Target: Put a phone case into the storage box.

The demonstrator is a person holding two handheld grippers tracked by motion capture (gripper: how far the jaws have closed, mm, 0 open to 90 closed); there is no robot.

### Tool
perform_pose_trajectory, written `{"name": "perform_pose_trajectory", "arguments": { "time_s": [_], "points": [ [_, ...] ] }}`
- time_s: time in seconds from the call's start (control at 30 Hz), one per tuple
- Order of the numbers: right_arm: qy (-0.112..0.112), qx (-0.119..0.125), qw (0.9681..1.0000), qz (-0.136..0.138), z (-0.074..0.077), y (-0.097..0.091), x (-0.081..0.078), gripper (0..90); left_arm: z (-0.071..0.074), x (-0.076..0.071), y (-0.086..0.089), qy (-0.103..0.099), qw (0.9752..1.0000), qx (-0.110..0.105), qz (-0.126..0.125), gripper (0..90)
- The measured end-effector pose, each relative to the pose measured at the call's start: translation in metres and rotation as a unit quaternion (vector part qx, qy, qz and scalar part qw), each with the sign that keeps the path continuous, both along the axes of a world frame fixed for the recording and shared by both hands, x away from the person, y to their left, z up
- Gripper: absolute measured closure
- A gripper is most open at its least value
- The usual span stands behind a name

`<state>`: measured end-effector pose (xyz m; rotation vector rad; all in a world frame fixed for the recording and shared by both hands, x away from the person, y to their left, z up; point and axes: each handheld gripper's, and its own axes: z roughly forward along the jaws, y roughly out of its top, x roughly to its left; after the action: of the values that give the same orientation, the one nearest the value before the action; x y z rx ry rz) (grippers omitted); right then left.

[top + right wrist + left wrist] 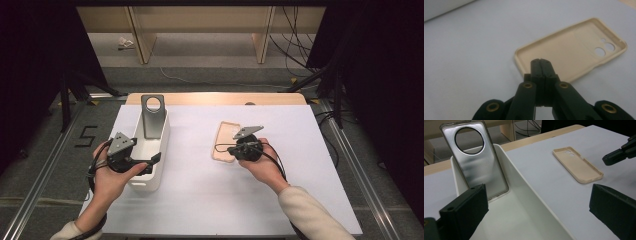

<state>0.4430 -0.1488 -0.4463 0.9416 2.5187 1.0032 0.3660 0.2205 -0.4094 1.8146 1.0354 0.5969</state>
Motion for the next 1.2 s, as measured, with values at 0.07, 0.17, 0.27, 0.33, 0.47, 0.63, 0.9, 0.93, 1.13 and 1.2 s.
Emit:
{"name": "perform_pose_trajectory", "arguments": {
  "time_s": [0.07,0.17,0.27,0.33,0.47,0.63,0.9,0.93,1.13,1.2],
  "points": [
    [0.01,-0.008,0.9999,-0.003,-0.004,0.002,0.005,90.0,0.0,0.0,0.0,0.0,1.0,0.0,-0.001,1.4],
    [0.025,-0.02,0.9995,-0.005,-0.01,0.004,0.011,90.0,0.001,-0.001,-0.001,0.0,1.0,0.001,-0.002,1.4],
    [0.036,-0.026,0.999,-0.01,-0.014,0.005,0.015,90.0,0.001,-0.001,-0.001,-0.001,1.0,0.002,-0.004,1.5],
    [0.038,-0.033,0.9987,-0.01,-0.017,0.005,0.017,90.0,0.0,-0.001,-0.002,-0.001,1.0,0.002,-0.004,1.5],
    [0.051,-0.046,0.9976,-0.01,-0.022,0.006,0.018,90.0,0.0,-0.001,-0.002,0.0,1.0,0.003,-0.004,1.5],
    [0.056,-0.058,0.9967,-0.007,-0.022,0.006,0.019,90.0,0.0,-0.001,-0.002,0.001,1.0,0.002,-0.004,1.6],
    [0.062,-0.07,0.9956,-0.009,-0.02,0.0,0.019,90.0,0.0,-0.002,-0.003,0.0,1.0,0.002,-0.007,1.6],
    [0.062,-0.071,0.9955,-0.008,-0.02,-0.001,0.02,90.0,0.0,-0.002,-0.003,0.0,1.0,0.003,-0.007,1.6],
    [0.063,-0.074,0.9952,-0.011,-0.02,-0.003,0.02,90.0,0.0,-0.002,-0.003,0.0,1.0,0.002,-0.007,1.8],
    [0.064,-0.077,0.9949,-0.01,-0.02,-0.002,0.02,90.0,0.001,-0.002,-0.004,0.0,1.0,0.002,-0.007,1.8]
  ]
}}
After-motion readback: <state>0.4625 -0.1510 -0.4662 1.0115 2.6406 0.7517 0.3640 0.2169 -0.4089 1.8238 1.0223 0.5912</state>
